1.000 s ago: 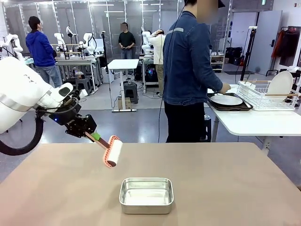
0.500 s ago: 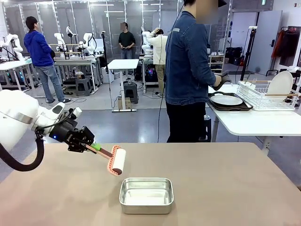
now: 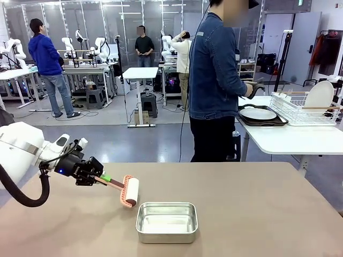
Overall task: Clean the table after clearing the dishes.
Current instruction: When the right (or left) Handle tray is removed, use the right hand (or left hand) to clean the right (or left) side of the table with the Lint Roller.
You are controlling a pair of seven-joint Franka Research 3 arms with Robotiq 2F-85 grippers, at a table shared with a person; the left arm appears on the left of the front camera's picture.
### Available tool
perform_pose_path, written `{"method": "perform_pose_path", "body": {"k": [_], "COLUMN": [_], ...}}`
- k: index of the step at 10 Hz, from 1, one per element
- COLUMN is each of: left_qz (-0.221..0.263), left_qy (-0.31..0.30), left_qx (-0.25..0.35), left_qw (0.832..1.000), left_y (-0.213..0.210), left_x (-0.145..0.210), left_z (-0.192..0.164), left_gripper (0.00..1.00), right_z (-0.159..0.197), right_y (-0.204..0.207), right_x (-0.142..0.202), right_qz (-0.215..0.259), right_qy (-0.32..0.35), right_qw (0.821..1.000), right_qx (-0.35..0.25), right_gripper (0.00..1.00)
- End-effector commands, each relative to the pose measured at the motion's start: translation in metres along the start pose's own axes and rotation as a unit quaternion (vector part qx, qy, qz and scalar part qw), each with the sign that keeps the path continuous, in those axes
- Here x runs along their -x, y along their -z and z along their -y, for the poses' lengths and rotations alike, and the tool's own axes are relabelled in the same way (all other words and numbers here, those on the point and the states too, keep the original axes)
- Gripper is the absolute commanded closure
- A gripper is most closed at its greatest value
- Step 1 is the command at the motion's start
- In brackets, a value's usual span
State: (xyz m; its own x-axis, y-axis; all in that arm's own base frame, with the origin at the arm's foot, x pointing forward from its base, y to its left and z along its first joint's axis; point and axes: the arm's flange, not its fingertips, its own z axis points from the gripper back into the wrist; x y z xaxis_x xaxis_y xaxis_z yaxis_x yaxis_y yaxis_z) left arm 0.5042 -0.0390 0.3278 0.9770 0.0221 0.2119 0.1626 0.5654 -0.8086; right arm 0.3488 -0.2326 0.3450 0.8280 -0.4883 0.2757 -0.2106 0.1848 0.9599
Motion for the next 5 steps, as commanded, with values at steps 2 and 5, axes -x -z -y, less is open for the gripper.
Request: {"method": "perform_pose_path", "body": {"k": [2, 5], "left_qz": [-0.033, -0.045], "left_qy": [-0.045, -0.097], "left_qx": [-0.004, -0.025], "left_qw": [0.998, 0.994], "left_y": [-0.007, -0.019], "left_x": [-0.024, -0.037], "left_z": [-0.014, -0.049], "left_gripper": [0.78, 0.78], "right_z": [-0.004, -0.004], "right_y": [0.0, 0.0], "right_x": [0.0, 0.0], "right_qz": [-0.002, -0.002], "right_qy": [0.005, 0.005], "right_qw": [1.0, 1.0], "right_qx": [0.002, 0.002], "right_gripper": [0.0, 0.0]}}
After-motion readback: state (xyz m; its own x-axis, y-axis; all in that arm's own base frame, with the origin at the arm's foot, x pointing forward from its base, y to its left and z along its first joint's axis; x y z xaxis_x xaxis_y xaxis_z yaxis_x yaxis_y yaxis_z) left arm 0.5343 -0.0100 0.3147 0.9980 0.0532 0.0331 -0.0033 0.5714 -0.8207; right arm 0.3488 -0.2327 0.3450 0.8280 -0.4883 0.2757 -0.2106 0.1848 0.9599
